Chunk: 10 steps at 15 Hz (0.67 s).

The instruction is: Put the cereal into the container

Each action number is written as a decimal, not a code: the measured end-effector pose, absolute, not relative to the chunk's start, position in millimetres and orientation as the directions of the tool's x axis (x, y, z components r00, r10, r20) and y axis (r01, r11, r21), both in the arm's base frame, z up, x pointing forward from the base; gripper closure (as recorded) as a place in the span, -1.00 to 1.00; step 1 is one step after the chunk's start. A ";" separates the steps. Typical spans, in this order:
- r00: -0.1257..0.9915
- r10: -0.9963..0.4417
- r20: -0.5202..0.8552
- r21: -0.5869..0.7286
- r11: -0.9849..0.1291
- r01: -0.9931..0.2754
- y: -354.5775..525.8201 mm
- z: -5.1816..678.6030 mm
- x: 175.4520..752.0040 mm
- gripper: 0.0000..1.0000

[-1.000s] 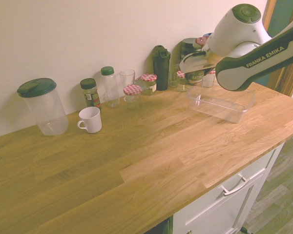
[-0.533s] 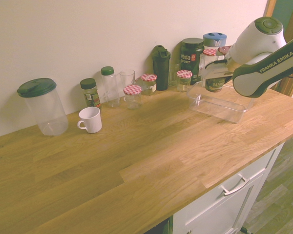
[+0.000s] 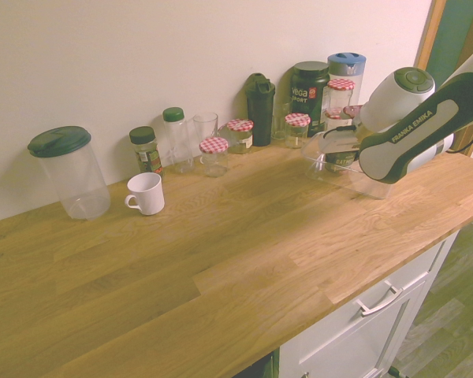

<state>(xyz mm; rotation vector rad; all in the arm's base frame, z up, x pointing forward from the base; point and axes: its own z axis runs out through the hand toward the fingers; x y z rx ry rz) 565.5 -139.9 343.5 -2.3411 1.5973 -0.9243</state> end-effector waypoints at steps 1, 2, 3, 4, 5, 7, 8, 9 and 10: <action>0.243 -0.885 0.397 -0.452 -0.419 -0.787 -139.5 342.9 567.5 1.00; 0.248 -0.885 0.395 -0.448 -0.420 -0.789 -138.5 341.3 569.6 1.00; 0.251 -0.885 0.392 -0.444 -0.421 -0.791 -137.5 338.9 571.7 1.00; 0.254 -0.885 0.390 -0.441 -0.422 -0.792 -136.8 335.9 573.7 1.00; 0.254 -0.884 0.392 -0.441 -0.423 -0.791 -137.0 335.8 576.4 1.00; 0.252 -0.888 0.384 -0.440 -0.416 -0.796 -137.6 335.7 578.6 -1.00; 0.254 -0.890 0.377 -0.437 -0.413 -0.799 -138.6 336.5 579.8 -1.00; 0.257 -0.891 0.373 -0.428 -0.411 -0.805 -139.5 337.5 581.3 -1.00; 0.261 -0.893 0.367 -0.412 -0.408 -0.815 -141.0 338.8 582.9 -1.00</action>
